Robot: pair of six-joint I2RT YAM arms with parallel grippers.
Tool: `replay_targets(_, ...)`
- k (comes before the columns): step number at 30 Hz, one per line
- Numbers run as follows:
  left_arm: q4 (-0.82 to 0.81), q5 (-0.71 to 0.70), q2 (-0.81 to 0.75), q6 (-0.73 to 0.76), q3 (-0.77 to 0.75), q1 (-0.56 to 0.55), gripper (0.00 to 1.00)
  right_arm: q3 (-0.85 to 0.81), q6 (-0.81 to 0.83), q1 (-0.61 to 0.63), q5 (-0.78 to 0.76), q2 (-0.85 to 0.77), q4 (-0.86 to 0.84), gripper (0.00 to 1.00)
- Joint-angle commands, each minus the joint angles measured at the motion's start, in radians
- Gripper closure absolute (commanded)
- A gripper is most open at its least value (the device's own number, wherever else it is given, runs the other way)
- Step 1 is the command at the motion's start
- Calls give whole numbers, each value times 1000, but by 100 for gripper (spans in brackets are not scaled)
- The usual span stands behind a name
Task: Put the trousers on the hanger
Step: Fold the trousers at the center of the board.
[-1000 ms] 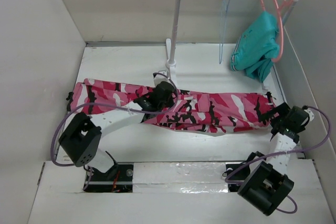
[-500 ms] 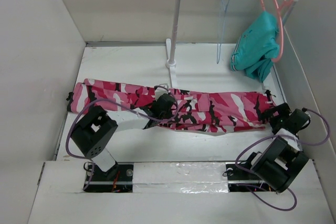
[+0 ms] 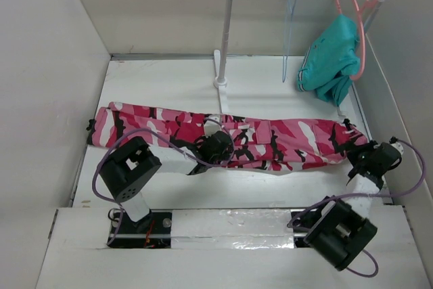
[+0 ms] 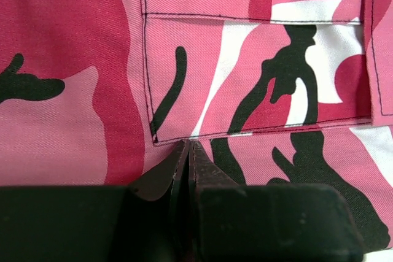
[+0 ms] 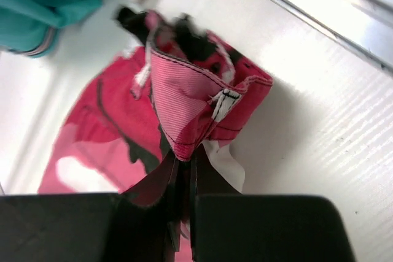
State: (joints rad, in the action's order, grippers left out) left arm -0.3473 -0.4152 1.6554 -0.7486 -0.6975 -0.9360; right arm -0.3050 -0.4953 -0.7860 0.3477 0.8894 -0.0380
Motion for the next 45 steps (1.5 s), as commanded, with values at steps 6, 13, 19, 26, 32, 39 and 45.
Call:
replay_targets(6,-2,27,153,-87,10,-116,100,-239,113,198,74,-438,231,100)
replay_targets(13,2,-8,234,-156,-33,-256,100,-555,110,393,141,-440,306,100)
replay_targets(19,1,-5,316,-172,-120,-360,100,-707,41,516,187,-385,225,100)
replay_targets(26,19,10,405,-178,-215,-412,100,-859,-6,554,304,-201,121,100)
replay_targets(32,57,-33,389,-158,-254,-412,100,-1012,128,660,199,-107,223,100)
replay_targets(39,74,-57,389,-190,-249,-412,100,-1042,300,686,123,-57,302,100)
replay_targets(45,99,-74,386,-205,-244,-412,100,-1062,252,708,229,-12,156,100)
